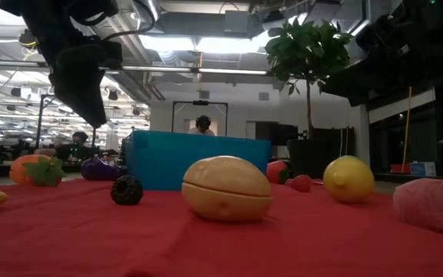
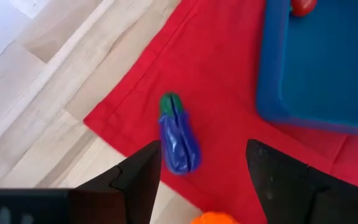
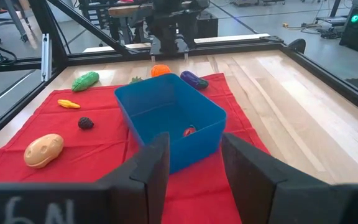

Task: Pick and placing Produce into tupperware
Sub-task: Put the eggplant into the blue bin

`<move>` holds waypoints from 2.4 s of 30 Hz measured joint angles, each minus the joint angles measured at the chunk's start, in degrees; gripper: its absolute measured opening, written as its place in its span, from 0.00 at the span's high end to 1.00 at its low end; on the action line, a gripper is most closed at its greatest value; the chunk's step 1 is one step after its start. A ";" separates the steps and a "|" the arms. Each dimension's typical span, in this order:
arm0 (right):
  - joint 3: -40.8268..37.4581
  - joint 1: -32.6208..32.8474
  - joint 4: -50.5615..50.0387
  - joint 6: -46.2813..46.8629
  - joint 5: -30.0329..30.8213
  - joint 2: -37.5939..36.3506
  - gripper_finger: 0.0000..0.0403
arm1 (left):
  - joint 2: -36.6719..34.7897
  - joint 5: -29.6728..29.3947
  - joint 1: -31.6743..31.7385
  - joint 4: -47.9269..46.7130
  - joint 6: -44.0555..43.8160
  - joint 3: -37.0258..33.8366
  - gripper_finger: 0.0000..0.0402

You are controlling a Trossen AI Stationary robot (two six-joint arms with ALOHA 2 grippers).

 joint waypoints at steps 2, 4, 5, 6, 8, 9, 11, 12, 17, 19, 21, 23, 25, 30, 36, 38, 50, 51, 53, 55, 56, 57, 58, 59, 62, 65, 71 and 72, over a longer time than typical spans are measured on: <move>0.00 0.00 0.02 0.01 0.00 0.00 0.63 | 1.11 0.06 0.01 0.84 -0.04 0.00 0.44; 0.00 0.00 -0.02 -0.02 0.00 0.00 0.63 | 2.64 0.56 0.39 1.62 0.38 0.00 0.44; 0.00 0.00 -0.05 -0.04 0.00 0.00 0.63 | 3.51 1.22 0.78 1.45 0.39 0.00 0.44; 0.00 0.00 -0.06 -0.04 0.00 0.00 0.63 | 4.14 1.98 1.23 1.32 0.39 0.00 0.44; 0.00 0.00 -0.09 0.00 0.00 0.00 0.63 | 5.28 3.35 2.24 1.50 0.53 0.00 0.44; 0.00 0.00 -0.09 -0.02 0.00 0.00 0.63 | 5.82 3.90 2.80 1.39 0.72 0.00 0.44; 0.00 0.00 -0.09 0.00 0.00 0.00 0.63 | 6.75 5.03 4.01 1.49 1.26 0.00 0.44; 0.00 0.00 -0.09 0.00 0.00 0.00 0.63 | 7.21 5.47 4.52 1.45 1.26 0.00 0.44; 0.00 0.00 -0.12 -0.03 0.00 0.00 0.63 | 9.48 7.94 6.61 2.35 1.56 0.00 0.44; 0.00 0.00 -0.13 -0.04 0.00 0.00 0.63 | 10.27 8.28 7.16 3.21 2.86 0.00 0.44; 0.00 0.00 -0.13 -0.07 0.00 0.00 0.63 | 11.12 8.35 7.52 4.19 4.41 0.00 0.44; 0.00 0.00 -0.18 -0.04 0.00 0.00 0.63 | 12.08 9.44 7.89 5.12 5.06 0.00 0.44; 0.00 -0.01 -0.20 -0.07 0.00 0.00 0.63 | 12.88 9.72 8.13 5.21 5.79 0.00 0.44; 0.00 -0.02 -0.44 -0.15 0.00 0.00 0.63 | 15.65 9.72 8.52 5.10 6.05 0.00 0.44; 0.00 -0.01 -0.44 -0.17 0.00 0.00 0.63 | 19.72 9.72 8.50 4.99 6.07 0.00 0.44; 0.00 0.00 -0.44 -0.20 0.00 0.00 0.63 | 21.46 9.71 8.50 5.90 6.07 0.00 0.44; 0.02 0.00 -0.55 -0.20 0.00 0.00 0.63 | 23.77 9.41 8.50 8.41 4.21 0.09 0.44; 0.02 -0.02 -0.55 -0.20 0.00 0.00 0.63 | 23.50 9.41 8.50 8.42 4.19 0.00 0.44; 0.02 -0.02 -0.55 -0.20 0.00 0.00 0.63 | 23.04 9.43 8.50 8.32 4.19 -0.09 0.45; 0.02 -0.01 -0.55 -0.20 0.00 0.00 0.63 | 22.90 9.41 8.50 8.03 4.19 -0.11 0.46; 0.02 -0.02 -0.55 -0.20 0.00 0.00 0.63 | 22.89 9.41 8.50 7.90 4.19 -0.11 0.46; 0.02 0.00 -0.55 -0.20 0.00 0.00 0.63 | 22.88 9.41 8.50 7.46 4.19 -0.11 0.47; 0.02 -0.01 -0.56 -0.20 0.00 0.00 0.63 | 22.87 9.40 8.50 7.01 4.17 -0.11 0.48; 0.02 -0.01 -0.57 -0.20 0.00 0.00 0.63 | 22.86 9.41 8.50 6.73 4.17 -0.11 0.50; 0.02 -0.01 -0.57 -0.20 0.00 -0.01 0.63 | 22.84 9.43 8.50 6.28 4.15 -0.09 0.55; 0.02 0.00 -0.57 -0.20 0.00 0.00 0.63 | 22.82 9.45 8.48 6.27 4.28 -0.08 0.61; 0.02 -0.01 -0.57 -0.20 0.00 -0.01 0.63 | 22.80 9.39 8.48 6.21 4.28 -0.04 0.66; 0.02 -0.01 -0.57 -0.20 0.00 0.00 0.63 | 22.80 9.37 8.48 6.20 4.28 -0.04 0.65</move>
